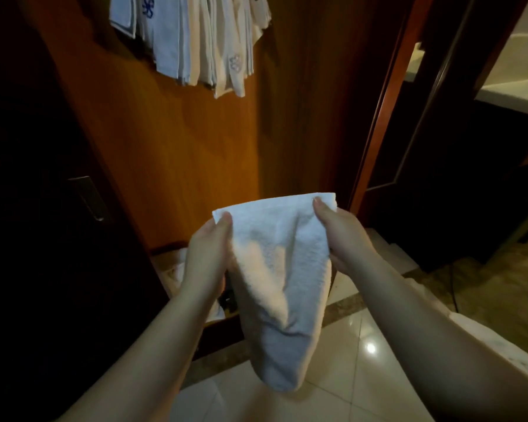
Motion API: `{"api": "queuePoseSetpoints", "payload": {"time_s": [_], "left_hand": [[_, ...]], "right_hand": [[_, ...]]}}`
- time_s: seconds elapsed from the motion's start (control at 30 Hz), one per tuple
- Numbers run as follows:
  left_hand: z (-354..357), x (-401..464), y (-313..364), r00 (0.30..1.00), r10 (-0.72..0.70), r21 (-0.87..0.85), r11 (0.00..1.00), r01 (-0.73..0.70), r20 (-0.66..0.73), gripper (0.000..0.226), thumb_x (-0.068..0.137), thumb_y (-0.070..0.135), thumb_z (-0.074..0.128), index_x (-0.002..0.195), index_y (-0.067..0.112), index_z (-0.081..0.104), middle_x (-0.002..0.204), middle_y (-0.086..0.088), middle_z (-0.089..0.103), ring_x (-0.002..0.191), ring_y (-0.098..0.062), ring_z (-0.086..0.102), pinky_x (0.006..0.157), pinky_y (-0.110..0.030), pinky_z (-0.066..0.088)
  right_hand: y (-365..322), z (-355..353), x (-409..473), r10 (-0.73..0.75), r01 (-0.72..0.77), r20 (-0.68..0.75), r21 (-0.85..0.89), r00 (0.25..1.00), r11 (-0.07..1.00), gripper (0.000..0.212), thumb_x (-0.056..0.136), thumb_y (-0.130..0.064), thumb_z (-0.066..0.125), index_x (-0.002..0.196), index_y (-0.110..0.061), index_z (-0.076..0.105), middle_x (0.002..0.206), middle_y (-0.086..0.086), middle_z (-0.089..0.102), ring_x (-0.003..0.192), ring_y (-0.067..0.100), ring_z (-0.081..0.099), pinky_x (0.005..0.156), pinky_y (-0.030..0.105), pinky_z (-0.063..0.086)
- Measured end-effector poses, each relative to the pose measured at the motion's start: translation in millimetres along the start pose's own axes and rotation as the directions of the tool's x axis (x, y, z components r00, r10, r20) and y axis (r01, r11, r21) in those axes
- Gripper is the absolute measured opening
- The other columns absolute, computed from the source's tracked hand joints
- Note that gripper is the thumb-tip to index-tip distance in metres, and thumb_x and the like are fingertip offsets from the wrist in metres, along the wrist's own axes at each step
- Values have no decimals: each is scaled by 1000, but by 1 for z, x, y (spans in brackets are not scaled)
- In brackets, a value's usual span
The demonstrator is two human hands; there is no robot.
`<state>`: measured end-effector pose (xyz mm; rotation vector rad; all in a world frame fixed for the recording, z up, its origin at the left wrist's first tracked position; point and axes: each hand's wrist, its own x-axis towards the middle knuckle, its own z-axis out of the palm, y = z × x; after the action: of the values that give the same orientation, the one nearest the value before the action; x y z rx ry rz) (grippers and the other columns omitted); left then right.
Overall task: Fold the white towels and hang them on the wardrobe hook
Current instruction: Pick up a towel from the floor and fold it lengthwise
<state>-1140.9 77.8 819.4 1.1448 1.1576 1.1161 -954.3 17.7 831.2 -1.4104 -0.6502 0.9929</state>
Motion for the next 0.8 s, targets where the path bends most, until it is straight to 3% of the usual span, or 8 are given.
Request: {"api": "queuePoseSetpoints", "payload": {"time_s": [0.1, 0.17, 0.27, 0.4, 0.5, 0.57, 0.7, 0.8], "left_hand": [[11, -15, -18, 989, 53, 106, 994, -38, -138, 29, 103, 44, 45, 88, 29, 66, 86, 8, 70, 88, -12, 66, 75, -32, 49], [17, -28, -25, 987, 57, 139, 990, -36, -149, 29, 103, 47, 41, 97, 30, 64, 89, 6, 68, 87, -10, 64, 74, -30, 49], [24, -48, -33, 991, 63, 137, 989, -47, -114, 28, 104, 46, 41, 96, 30, 62, 85, 2, 69, 79, -5, 63, 70, -27, 48], [24, -65, -38, 992, 109, 79, 991, -104, -59, 28, 103, 41, 45, 88, 25, 63, 78, -4, 69, 69, -2, 65, 65, -21, 51], [23, -73, -36, 991, 130, 53, 990, -132, 44, 26, 102, 35, 49, 98, 18, 68, 78, 9, 71, 73, 1, 67, 59, -11, 48], [20, -75, -32, 982, 145, 72, 985, -154, 120, 24, 101, 33, 50, 102, 20, 70, 82, 10, 73, 78, 2, 68, 62, -9, 48], [8, -66, -25, 959, 161, 156, 967, -201, 234, 20, 101, 36, 49, 99, 33, 68, 88, 8, 74, 82, 0, 69, 69, -15, 52], [1, -61, -24, 935, 29, 137, 987, -82, 353, 24, 103, 33, 49, 98, 40, 70, 96, 11, 74, 94, -1, 68, 82, -22, 52]], "right_hand": [[21, 17, -6, 40, -51, -114, -93, 993, 994, 84, 79, -77, 55, 140, -20, 55, 131, 1, 65, 121, 25, 62, 103, 48, 50], [33, 28, -16, 2, -32, -169, -176, 986, 984, 71, 95, -66, 46, 147, -18, 48, 135, -1, 60, 116, 17, 59, 98, 36, 49], [52, 37, -35, -78, 27, -171, -282, 982, 959, 56, 103, -54, 37, 144, -19, 50, 110, -8, 65, 89, 1, 56, 81, 23, 46], [64, 50, -54, -96, 61, -108, -297, 989, 953, 51, 101, -57, 35, 136, -24, 54, 104, -12, 63, 95, 2, 62, 82, 20, 50], [59, 52, -61, -120, 114, 1, -310, 993, 944, 34, 101, -53, 37, 124, -33, 53, 96, -19, 61, 84, -15, 61, 64, 5, 44], [55, 50, -61, -128, 151, 90, -330, 988, 932, 32, 99, -54, 37, 121, -37, 53, 96, -21, 63, 84, -24, 57, 67, -1, 42], [48, 41, -59, -93, 177, 273, -300, 957, 938, 39, 104, -53, 35, 134, -34, 52, 118, -11, 67, 110, -4, 61, 100, 20, 47], [44, 39, -57, -47, 140, 363, -233, 930, 962, 60, 94, -58, 38, 143, -24, 48, 127, -3, 64, 122, 10, 58, 112, 36, 41]]}}
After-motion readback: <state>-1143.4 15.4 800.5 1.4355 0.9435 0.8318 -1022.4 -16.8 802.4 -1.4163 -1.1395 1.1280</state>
